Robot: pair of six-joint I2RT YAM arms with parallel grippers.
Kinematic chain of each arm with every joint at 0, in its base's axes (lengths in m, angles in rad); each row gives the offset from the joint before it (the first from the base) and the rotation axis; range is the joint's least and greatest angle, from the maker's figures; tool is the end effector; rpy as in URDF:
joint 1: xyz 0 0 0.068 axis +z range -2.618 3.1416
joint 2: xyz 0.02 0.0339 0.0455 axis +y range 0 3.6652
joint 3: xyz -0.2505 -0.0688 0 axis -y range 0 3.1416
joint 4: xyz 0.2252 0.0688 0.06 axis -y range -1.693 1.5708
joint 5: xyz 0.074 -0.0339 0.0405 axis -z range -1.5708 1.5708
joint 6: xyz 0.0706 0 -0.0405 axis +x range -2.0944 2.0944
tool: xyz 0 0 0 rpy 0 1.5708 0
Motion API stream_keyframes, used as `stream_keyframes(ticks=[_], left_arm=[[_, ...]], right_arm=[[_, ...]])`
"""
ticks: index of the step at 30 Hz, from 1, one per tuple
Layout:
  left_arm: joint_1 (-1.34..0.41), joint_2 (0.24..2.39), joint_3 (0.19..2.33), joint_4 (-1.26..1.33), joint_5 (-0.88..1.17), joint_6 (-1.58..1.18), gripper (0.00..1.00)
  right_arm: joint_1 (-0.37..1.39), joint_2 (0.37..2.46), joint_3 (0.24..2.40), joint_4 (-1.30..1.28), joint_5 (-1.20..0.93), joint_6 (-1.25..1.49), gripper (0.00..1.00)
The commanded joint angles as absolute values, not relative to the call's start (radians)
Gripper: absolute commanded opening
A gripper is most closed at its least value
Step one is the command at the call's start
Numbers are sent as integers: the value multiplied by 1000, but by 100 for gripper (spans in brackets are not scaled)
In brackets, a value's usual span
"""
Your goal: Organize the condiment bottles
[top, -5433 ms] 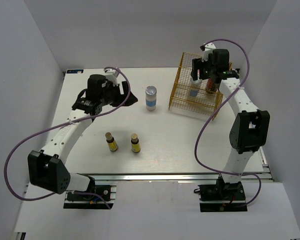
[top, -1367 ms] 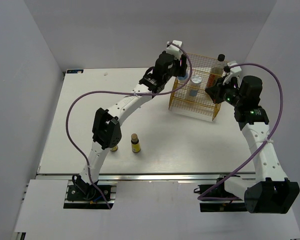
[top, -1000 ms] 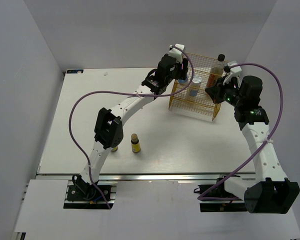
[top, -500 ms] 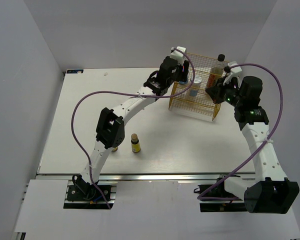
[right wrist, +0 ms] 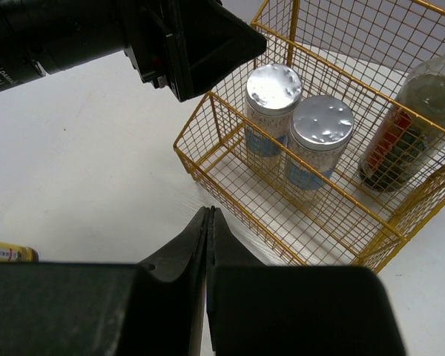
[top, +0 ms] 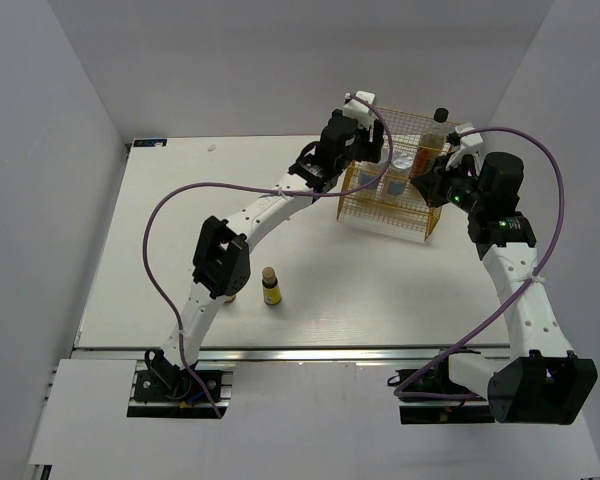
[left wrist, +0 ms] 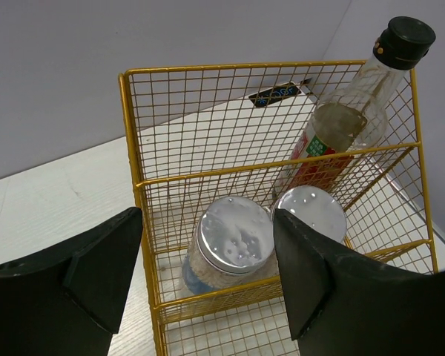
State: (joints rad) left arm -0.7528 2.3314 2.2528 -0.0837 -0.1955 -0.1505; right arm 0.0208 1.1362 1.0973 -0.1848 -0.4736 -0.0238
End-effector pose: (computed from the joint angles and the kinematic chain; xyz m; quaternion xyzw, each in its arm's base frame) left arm 0.4204 -0.3751 0.3140 0.1646 0.7431 -0.2143 0.6122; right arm 0.2746 0.0379 0.3616 -0.1632 0.7564 0.1825 0.6066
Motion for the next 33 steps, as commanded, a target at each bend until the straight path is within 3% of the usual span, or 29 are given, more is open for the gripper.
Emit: stream_keyframes(ticks=[1, 7, 9, 10, 11, 14, 15, 19, 20, 23, 27, 33], left_arm=[[-759, 2281, 2281, -68, -196, -152, 81], [-758, 2238, 2272, -46, -218, -146, 80], [-758, 2194, 2264, -46, -229, -138, 74], [-759, 2172, 2258, -46, -238, -124, 70], [-759, 2146, 2244, -48, -242, -120, 58], [-758, 2005, 2145, -48, -267, -98, 39], [-758, 1965, 2082, -55, -273, -94, 30], [-741, 1707, 1920, -228, -295, -150, 27], [-729, 1662, 1883, -276, -288, -185, 29], [-649, 1469, 1680, -455, -262, -319, 72], [-623, 1205, 1386, -563, -313, -478, 85], [-621, 860, 1155, -763, -445, -669, 89]], right_arm=[[15, 1134, 1095, -140, -479, -14, 0], [15, 1132, 1097, -144, -497, -29, 0], [15, 1132, 1101, -161, -566, -89, 3], [14, 1132, 1109, -170, -607, -121, 10], [14, 1132, 1114, -184, -723, -159, 29], [14, 1149, 1141, -313, -974, -380, 57], [15, 1158, 1147, -355, -1033, -522, 61], [79, 1193, 1161, -659, -1215, -896, 72], [118, 1204, 1164, -699, -1197, -952, 76], [328, 1249, 1149, -755, -1073, -1057, 89], [594, 1249, 1020, -410, -840, -775, 89], [780, 1408, 1048, -227, -595, -551, 89]])
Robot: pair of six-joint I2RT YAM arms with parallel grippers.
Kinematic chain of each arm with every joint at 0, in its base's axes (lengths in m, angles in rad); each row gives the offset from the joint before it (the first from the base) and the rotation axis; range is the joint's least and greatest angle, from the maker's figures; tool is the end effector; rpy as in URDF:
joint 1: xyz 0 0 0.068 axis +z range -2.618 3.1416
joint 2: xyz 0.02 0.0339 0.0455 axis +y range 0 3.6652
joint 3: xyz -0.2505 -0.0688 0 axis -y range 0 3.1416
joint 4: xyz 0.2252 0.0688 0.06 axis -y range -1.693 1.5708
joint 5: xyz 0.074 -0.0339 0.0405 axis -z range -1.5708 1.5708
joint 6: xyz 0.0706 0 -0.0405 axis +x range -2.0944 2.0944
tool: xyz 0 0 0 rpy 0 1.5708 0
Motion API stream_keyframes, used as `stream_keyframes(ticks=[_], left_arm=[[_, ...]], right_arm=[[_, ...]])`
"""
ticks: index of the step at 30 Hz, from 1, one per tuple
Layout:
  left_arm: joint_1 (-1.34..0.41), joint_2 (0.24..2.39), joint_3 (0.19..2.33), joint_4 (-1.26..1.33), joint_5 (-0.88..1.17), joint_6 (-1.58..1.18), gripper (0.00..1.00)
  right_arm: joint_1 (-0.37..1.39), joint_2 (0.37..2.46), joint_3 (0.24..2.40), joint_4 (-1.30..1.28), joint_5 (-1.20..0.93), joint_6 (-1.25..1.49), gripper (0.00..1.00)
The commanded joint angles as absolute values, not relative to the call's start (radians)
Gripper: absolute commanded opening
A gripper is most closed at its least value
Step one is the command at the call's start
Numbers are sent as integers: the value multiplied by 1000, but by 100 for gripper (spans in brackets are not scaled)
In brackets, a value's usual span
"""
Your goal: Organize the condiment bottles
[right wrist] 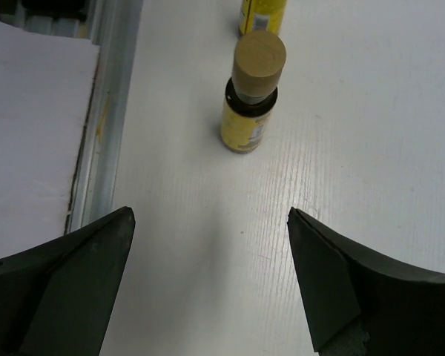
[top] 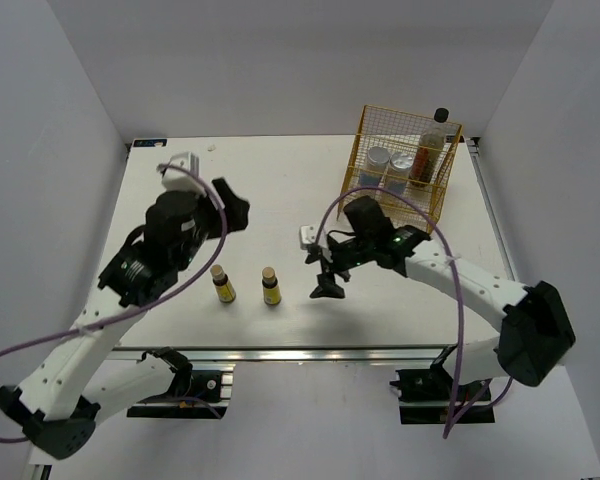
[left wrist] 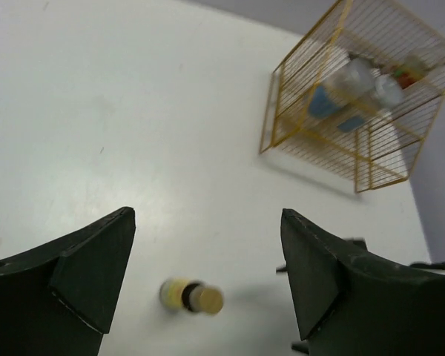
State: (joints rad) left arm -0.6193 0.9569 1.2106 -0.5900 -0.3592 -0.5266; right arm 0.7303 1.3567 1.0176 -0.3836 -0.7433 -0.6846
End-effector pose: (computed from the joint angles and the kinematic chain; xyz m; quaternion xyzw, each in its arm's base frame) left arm 0.1861 -0.1022 0.3866 -0.0661 0.8063 -0.1863 0.5575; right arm 0.1869 0.2314 0.2566 -0.6655 0.5483 0.3397 0.3757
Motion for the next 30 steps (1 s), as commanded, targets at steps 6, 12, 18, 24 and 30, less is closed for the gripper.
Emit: stream_keyframes(ticks=[6, 12, 18, 24, 30], left_arm=[[-621, 684, 1065, -915, -502, -756, 92], [-621, 635, 1058, -1011, -528, -792, 92], [-621, 612, 1061, -1040, -534, -793, 92], [-621, 609, 1055, -1055, -526, -805, 92], [-621, 609, 1014, -1034, -499, -815, 92]], right_arm=[[874, 1560, 1121, -170, -531, -465, 89], [943, 1654, 1201, -144, -497, -436, 89], [982, 1712, 1249, -121, -465, -419, 89], [999, 1741, 1261, -109, -425, -417, 84], [999, 1749, 1258, -114, -368, -437, 64]])
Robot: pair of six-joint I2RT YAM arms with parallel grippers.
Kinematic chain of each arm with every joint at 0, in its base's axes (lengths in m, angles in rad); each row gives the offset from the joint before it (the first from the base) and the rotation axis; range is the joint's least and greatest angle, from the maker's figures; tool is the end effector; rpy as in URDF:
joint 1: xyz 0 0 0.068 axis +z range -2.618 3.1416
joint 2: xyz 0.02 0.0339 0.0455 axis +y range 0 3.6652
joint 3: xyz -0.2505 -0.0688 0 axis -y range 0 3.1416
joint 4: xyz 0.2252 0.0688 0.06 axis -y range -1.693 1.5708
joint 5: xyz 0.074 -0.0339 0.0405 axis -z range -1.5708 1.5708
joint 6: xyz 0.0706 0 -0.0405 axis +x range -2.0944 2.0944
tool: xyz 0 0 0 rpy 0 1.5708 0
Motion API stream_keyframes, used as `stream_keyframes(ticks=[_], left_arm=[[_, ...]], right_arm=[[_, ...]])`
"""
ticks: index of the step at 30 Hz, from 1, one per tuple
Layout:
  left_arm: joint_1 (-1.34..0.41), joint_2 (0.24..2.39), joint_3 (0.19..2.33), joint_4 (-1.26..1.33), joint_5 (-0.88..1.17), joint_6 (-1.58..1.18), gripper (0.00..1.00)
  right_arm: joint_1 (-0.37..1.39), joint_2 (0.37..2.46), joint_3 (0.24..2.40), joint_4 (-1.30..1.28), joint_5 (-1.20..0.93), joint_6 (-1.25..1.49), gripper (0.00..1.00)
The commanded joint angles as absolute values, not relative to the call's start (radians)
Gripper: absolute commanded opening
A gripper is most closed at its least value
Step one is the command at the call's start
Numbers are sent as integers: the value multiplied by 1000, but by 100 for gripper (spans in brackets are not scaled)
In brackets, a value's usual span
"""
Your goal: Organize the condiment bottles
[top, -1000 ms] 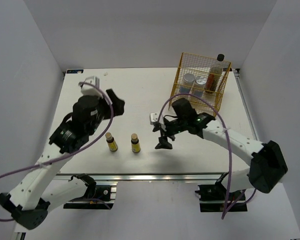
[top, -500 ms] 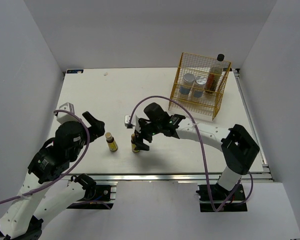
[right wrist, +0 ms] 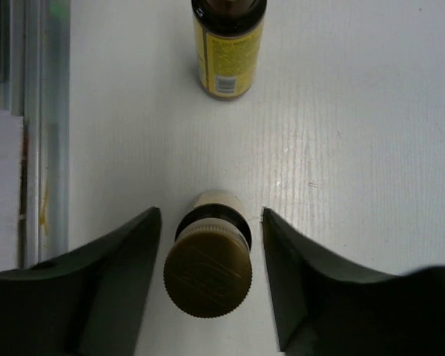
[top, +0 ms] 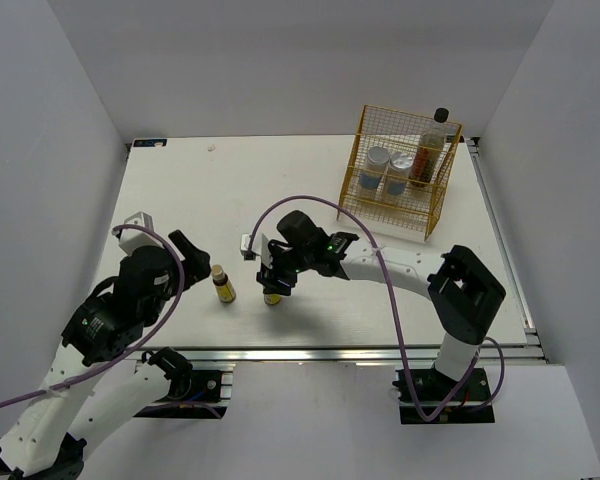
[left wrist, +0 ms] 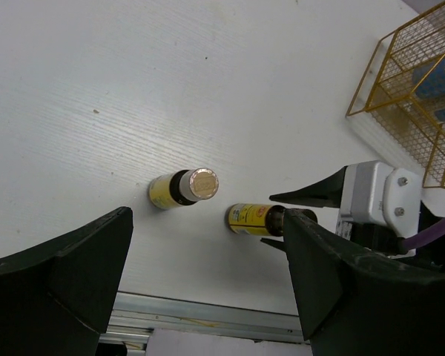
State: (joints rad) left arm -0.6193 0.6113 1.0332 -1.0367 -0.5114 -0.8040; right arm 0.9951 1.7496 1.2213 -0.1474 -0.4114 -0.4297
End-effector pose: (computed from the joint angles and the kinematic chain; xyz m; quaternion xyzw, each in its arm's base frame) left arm 0.1068 -0.0337 0.3260 -0.1951 0.8447 -0.1206 0.4837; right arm 0.1927 0.3488 0.2116 -0.6437 0.6101 0.2950 0.3555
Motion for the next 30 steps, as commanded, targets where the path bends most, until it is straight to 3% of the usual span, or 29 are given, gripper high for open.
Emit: stream_keyframes(ticks=[1, 8, 13, 15, 30], left_arm=[[-621, 609, 1009, -1029, -497, -815, 92], [-621, 647, 983, -973, -474, -795, 92], [-621, 672, 957, -934, -453, -784, 92], [-621, 683, 947, -930, -443, -776, 92], [-621, 801, 925, -930, -453, -712, 95]], right_arm=[[999, 1746, 1256, -112, -362, -440, 56], [997, 1727, 1235, -117, -347, -485, 37], [976, 1674, 1242, -138, -373, -473, 6], [948, 1629, 1255, -150, -394, -447, 0], [421, 1381, 1391, -344, -440, -279, 0]])
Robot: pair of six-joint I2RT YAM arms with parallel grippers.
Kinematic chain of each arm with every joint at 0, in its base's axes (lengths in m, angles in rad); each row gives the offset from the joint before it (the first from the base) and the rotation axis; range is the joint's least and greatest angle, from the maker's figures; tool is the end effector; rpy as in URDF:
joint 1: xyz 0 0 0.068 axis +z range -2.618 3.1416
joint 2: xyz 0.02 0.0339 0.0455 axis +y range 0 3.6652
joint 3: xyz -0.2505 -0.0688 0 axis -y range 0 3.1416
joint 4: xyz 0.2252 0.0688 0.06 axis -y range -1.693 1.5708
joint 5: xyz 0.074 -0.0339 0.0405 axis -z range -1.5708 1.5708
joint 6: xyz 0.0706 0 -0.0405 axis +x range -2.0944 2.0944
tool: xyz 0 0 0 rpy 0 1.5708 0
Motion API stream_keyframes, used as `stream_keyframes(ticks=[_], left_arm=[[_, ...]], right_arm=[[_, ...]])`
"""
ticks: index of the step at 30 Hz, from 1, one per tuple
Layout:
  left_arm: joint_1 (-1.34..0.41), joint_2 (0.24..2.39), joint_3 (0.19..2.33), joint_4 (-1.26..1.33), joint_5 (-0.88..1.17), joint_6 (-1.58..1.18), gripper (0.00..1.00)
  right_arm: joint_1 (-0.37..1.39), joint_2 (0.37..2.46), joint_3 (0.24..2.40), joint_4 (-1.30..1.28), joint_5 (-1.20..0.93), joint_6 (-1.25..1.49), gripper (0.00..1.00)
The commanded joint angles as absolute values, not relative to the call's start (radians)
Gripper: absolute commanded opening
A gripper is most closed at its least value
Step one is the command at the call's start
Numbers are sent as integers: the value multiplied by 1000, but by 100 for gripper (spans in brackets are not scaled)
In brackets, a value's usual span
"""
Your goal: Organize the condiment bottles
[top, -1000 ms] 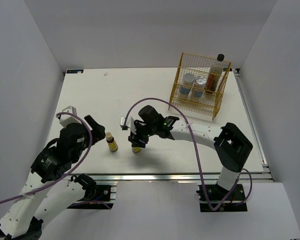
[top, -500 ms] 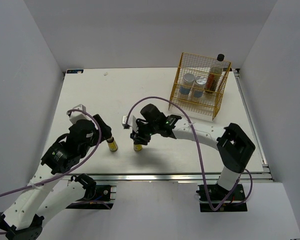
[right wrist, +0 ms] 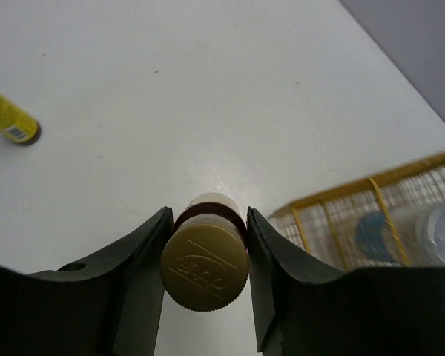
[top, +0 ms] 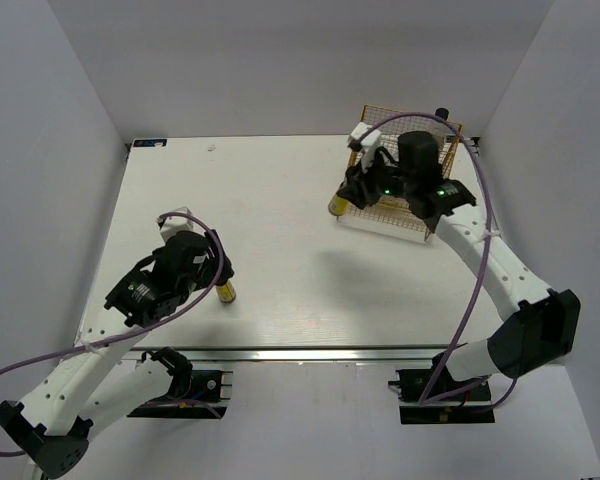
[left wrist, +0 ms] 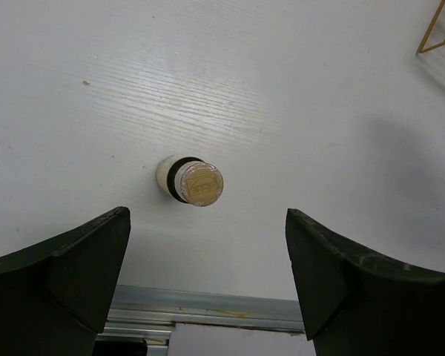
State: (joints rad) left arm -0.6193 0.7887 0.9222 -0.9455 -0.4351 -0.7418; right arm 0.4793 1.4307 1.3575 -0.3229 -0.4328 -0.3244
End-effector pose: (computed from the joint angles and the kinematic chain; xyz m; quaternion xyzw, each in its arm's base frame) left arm 0.1424 -0.0649 0.2805 -0.1353 0.9004 -0.0717 0.4072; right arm 0.2893 0.1837 0.3516 -0.4275 0.7017 0.2201 0.5258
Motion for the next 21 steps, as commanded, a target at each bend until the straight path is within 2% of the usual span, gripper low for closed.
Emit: stream_keyframes(ticks=[1, 4, 10, 21], left_arm=[[-621, 804, 923, -925, -454, -709, 95], [-621, 813, 919, -907, -449, -698, 95], [-621, 824, 916, -879, -430, -675, 96], [-621, 790, 894, -884, -420, -683, 95]], right_arm=[[394, 1378, 1388, -345, -433, -273, 0], [254, 1385, 1394, -363, -402, -271, 0], [108, 1427, 1417, -365, -365, -288, 0], [29, 1503, 1431, -327, -284, -305, 0]])
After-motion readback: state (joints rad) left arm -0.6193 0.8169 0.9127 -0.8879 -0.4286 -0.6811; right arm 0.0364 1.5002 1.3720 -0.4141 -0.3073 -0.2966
